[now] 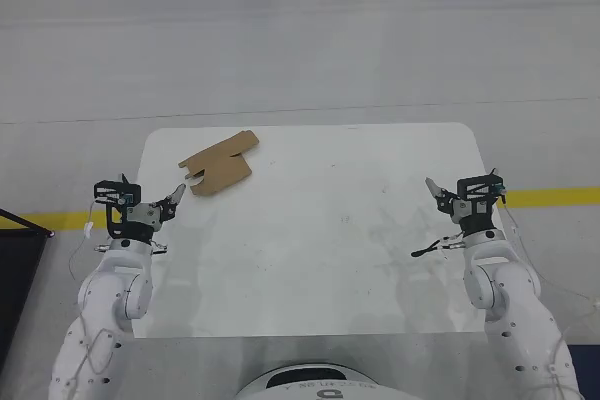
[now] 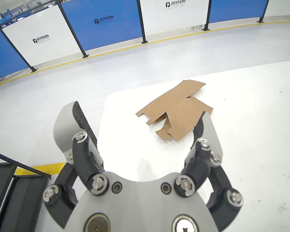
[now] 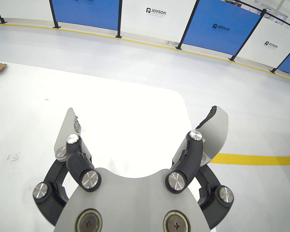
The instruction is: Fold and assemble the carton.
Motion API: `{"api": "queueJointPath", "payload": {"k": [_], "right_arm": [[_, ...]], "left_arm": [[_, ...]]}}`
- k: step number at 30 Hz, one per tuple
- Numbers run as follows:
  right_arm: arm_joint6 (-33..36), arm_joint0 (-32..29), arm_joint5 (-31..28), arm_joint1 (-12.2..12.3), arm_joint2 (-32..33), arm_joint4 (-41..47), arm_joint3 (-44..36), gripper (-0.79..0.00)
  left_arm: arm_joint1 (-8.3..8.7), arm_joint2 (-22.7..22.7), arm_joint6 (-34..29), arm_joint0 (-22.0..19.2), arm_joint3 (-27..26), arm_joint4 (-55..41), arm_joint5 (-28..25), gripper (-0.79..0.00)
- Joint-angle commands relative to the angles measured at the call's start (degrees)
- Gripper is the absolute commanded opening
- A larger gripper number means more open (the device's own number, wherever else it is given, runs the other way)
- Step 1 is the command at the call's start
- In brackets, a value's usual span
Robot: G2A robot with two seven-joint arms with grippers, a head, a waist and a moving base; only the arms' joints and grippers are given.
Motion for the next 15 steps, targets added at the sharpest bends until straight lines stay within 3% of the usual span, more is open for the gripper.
{"api": "queueJointPath", "payload": {"k": [1,6,13,15], "right_arm": [[0.0,0.0,0.0,0.0,0.0,0.0,0.0,0.000],[0.0,0.0,0.0,0.0,0.0,0.0,0.0,0.000],[0.0,0.0,0.0,0.0,0.0,0.0,0.0,0.000],[0.0,0.0,0.0,0.0,0.0,0.0,0.0,0.000]], "left_arm": [[0.06,1.7,-3.8,-1.7,0.5,5.8,0.3,0.000],[0.36,6.1,-9.1,-6.6,2.2,27.5,2.8,0.000],[0.30,6.5,-9.5,-6.9,2.3,29.1,3.8,0.000],[0.45,6.4,-12.0,-7.1,4.4,36.7,6.4,0.000]]}}
